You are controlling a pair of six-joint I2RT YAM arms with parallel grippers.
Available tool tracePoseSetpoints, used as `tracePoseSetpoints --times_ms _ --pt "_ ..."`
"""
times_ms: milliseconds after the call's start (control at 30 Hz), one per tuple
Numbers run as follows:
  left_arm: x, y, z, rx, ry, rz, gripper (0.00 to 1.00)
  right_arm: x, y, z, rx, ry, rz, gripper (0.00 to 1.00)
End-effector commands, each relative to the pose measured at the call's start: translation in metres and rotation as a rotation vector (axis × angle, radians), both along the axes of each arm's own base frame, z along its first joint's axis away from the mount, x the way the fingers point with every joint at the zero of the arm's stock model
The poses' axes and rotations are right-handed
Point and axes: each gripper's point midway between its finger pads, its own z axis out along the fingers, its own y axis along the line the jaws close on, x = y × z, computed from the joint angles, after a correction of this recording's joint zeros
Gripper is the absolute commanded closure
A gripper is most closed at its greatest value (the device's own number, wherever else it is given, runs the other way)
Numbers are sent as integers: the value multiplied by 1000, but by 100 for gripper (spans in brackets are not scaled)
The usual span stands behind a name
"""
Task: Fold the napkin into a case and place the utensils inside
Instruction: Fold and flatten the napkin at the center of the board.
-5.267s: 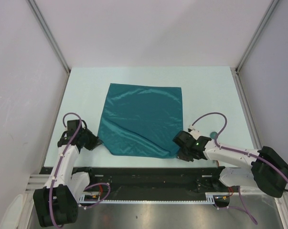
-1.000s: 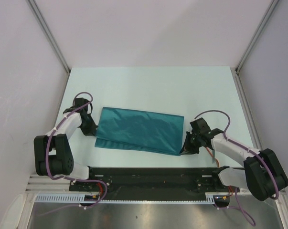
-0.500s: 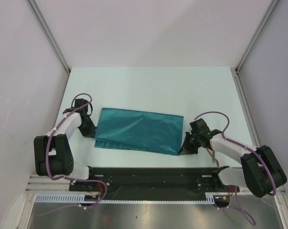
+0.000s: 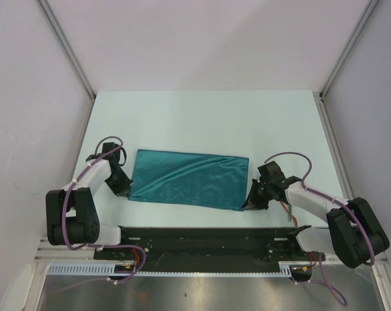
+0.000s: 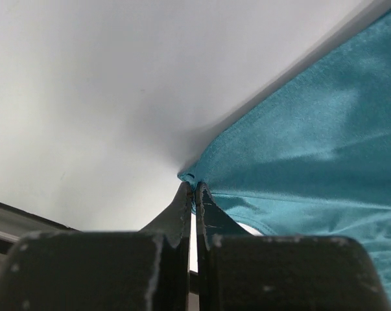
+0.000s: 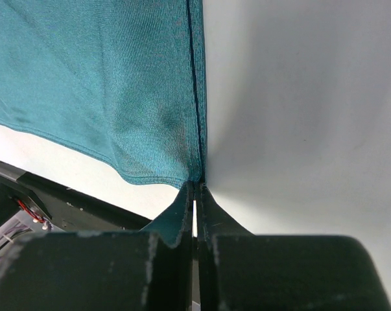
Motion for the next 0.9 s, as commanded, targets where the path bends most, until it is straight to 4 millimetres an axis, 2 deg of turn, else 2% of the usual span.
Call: tracePoseSetpoints --times_ms 0,233,367,567,733,867 --pt "-5 -1 -3 -13 -2 65 100 -8 -9 -16 -47 26 -16 100" --pt "-3 7 -7 27 7 72 100 -11 -9 -19 -42 36 -20 100" --pt "5 13 -6 50 -7 65 100 -11 -7 -19 -38 34 -12 100" --pt "5 6 -19 8 10 49 100 -10 -6 -18 -31 30 -15 100" --pt "14 2 -22 -19 -18 34 100 -9 -8 -18 -39 29 -20 100" --pt "13 1 -27 -21 -11 27 100 -7 -8 -16 -38 19 -25 100"
